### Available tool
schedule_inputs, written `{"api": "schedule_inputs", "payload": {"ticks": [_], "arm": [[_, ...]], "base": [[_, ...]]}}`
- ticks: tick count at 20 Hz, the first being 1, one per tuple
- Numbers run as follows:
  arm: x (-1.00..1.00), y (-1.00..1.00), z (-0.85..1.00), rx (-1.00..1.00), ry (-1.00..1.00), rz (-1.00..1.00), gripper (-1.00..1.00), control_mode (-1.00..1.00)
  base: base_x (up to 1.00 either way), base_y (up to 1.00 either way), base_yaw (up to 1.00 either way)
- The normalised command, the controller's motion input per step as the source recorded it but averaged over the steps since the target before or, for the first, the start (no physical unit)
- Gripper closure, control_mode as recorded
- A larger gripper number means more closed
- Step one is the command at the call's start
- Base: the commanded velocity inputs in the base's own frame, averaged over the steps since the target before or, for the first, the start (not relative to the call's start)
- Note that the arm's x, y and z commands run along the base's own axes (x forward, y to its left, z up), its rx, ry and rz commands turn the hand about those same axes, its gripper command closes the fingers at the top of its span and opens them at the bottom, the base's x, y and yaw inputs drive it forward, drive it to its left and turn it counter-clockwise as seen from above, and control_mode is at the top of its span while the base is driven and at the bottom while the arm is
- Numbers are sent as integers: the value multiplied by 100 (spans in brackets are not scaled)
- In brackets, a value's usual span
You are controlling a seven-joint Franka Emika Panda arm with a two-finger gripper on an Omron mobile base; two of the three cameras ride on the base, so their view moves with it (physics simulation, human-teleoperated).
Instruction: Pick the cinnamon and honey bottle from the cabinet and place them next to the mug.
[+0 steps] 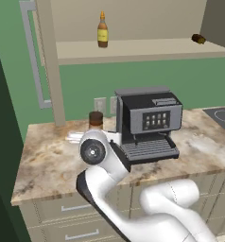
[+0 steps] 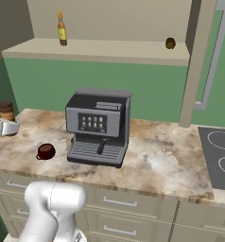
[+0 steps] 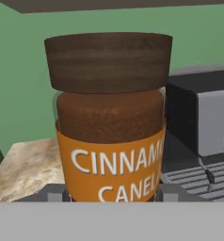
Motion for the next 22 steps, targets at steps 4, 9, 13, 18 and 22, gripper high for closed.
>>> {"api": "schedule_inputs", "payload": {"ticks": [4, 9, 13, 18, 22], "arm": [[17, 62, -74, 0, 9, -7, 100, -100], [30, 42, -50, -1, 9, -8, 100, -100], [32, 1, -8, -9, 8, -13, 100, -100], [37, 0, -7, -7, 8, -15, 100, -100], [27, 0, -10, -1, 1, -22, 100, -100]], "base": [[0, 0, 0], [0, 0, 0], [0, 0, 0], [0, 0, 0], [0, 0, 0]]}}
